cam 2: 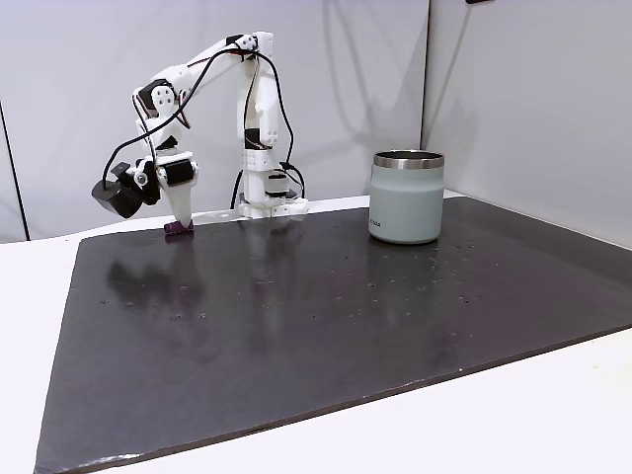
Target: Grasp a pengrip and put it in the cup.
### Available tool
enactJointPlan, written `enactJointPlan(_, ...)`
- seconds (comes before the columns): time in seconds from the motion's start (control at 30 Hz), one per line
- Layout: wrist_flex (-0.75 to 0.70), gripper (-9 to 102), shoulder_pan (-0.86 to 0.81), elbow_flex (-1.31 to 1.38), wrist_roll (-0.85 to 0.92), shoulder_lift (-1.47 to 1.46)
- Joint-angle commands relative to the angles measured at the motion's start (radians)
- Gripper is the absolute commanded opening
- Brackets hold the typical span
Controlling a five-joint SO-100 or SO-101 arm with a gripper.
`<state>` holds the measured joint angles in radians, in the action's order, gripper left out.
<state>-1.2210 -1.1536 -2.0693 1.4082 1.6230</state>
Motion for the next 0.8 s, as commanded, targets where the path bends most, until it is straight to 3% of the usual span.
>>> enactJointPlan(0.0, 0.012, 0, -0.005, 0.018, 0.008, 0.014)
enactJointPlan(0.13, -0.02, 0, 0.023, 0.041, -0.012, 0.023)
enactJointPlan(0.37, -0.193, 0, 0.193, 0.164, -0.207, 0.058)
enactJointPlan(0.77, -0.256, 0, 0.664, 0.08, -0.597, 0.393)
